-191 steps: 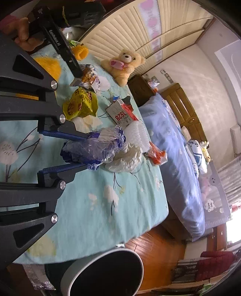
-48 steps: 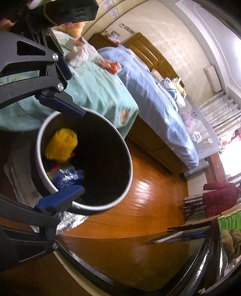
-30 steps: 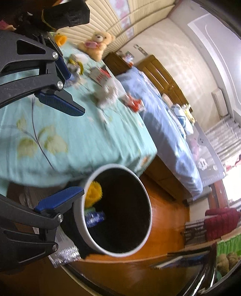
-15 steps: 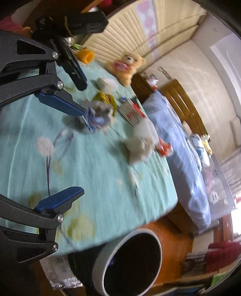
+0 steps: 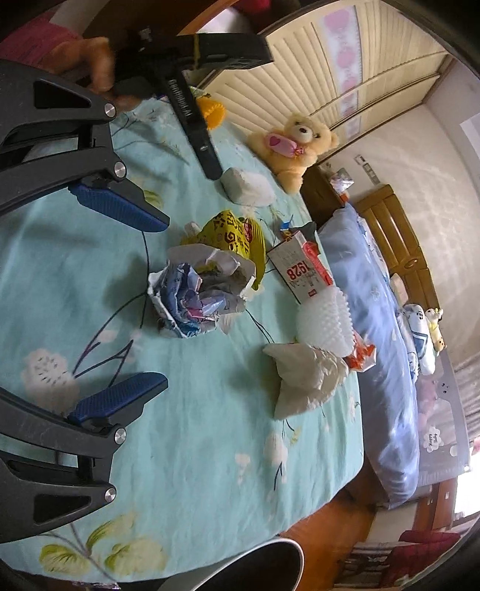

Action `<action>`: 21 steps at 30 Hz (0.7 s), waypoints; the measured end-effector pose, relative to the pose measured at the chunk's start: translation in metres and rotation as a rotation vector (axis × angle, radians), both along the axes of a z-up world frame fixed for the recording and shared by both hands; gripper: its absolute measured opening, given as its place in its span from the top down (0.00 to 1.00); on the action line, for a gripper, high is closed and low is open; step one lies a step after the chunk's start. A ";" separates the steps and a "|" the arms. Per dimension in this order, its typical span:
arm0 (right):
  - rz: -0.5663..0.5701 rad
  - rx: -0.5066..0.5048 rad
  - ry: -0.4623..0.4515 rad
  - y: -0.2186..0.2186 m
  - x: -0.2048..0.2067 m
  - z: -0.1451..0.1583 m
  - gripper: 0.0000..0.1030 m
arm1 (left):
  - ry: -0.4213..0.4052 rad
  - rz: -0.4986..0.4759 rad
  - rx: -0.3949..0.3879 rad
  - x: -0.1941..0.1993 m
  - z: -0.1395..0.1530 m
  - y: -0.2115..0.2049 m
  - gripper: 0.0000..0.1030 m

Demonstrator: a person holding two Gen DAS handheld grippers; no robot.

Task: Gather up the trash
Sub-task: 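Move both open tools back over the table trash, then grasp the crumpled foil wrapper with the right tool while the left tool grasps the white foam block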

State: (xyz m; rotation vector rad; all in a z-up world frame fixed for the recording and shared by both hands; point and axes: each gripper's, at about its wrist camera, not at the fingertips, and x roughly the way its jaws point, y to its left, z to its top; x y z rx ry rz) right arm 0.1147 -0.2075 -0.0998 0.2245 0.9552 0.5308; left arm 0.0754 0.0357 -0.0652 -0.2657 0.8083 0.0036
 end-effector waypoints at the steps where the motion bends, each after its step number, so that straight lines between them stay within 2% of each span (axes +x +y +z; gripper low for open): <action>1: 0.000 -0.004 0.000 0.001 0.002 -0.001 0.22 | 0.002 0.007 0.008 0.005 0.000 0.002 0.38; 7: -0.010 -0.007 0.001 0.006 0.011 -0.003 0.26 | 0.031 0.055 0.064 0.041 -0.006 0.012 0.34; 8: -0.012 -0.005 0.000 0.006 0.013 -0.003 0.34 | 0.040 0.068 0.070 0.047 -0.008 0.014 0.34; 9: -0.010 0.000 0.005 0.005 0.014 -0.004 0.47 | 0.052 0.080 0.074 0.056 -0.011 0.015 0.34; 11: -0.013 0.010 0.013 0.004 0.015 -0.005 0.58 | 0.072 0.093 0.076 0.065 -0.017 0.018 0.36; 12: -0.013 0.016 0.010 0.003 0.015 -0.004 0.65 | 0.083 0.101 0.079 0.069 -0.019 0.019 0.44; 13: -0.012 0.021 0.009 0.002 0.014 -0.003 0.67 | 0.088 0.095 0.068 0.072 -0.021 0.020 0.55; 18: -0.019 0.041 0.011 -0.006 0.011 0.000 0.70 | 0.058 0.084 0.090 0.067 -0.020 0.014 0.58; 21: -0.027 0.049 0.003 -0.011 0.007 0.003 0.71 | 0.048 0.066 0.072 0.052 -0.017 0.010 0.58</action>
